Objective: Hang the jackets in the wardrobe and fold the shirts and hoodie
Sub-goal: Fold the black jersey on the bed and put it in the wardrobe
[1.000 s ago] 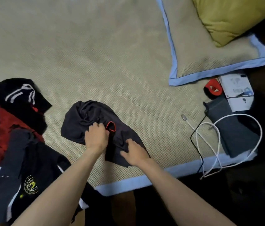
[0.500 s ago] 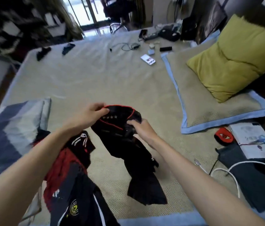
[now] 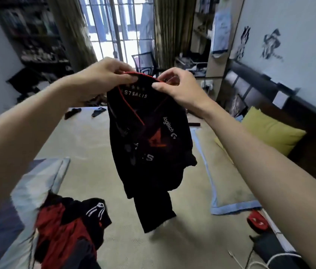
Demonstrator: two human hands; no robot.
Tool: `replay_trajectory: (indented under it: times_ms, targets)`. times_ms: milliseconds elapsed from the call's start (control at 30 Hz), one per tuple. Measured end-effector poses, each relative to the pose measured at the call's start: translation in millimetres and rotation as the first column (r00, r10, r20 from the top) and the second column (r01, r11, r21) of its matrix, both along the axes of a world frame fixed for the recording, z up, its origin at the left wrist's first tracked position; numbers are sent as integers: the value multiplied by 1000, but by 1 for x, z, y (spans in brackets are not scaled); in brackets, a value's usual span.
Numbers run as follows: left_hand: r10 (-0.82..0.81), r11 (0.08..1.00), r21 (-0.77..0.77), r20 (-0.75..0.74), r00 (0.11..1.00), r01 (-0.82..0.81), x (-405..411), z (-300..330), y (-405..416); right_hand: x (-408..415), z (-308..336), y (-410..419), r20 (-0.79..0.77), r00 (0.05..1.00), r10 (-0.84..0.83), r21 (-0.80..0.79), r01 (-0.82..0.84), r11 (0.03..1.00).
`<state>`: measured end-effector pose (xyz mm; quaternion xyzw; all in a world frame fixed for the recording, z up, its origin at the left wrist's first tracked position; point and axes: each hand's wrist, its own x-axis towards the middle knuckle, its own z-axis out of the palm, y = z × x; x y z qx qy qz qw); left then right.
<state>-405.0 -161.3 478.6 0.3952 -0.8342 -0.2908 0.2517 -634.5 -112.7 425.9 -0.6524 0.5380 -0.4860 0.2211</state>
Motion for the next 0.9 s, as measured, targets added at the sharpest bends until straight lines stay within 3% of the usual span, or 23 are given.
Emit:
replay_trajectory:
  times_ms: [167,333,400,633,700,767,833,900]
  targets:
    - [-64,994,-84,91,994,72,23,25,7,3,12,-3,-11,999,-40,-139,38,990]
    - [41,964,-255,442,896,82,40,13,1,12,22,-1,-59,997,-42,-194,29,981]
    - [115,963,-267,492,863,24,61,3,-8,8,33,3,-64,997,-54,-193,41,980]
    - [305,949,-173,284,909,-264,91,-31,-7,-6,44,18,-259,963,77,44,-68,997]
    - [394,919,0,67,917,-395,96,-43,-8,-16,40,21,-390,920,33,46,-16,999]
    - [491,867,197,-188,851,-457,105,-47,-6,-33,35,29,-476,878,-53,17,69,997]
    - [489,865,278,-276,828,-418,104,-50,4,-47,27,43,-402,914,-50,53,78,996]
    - [368,917,238,-202,908,-318,88,-60,19,-50,20,55,-290,957,22,107,10,994]
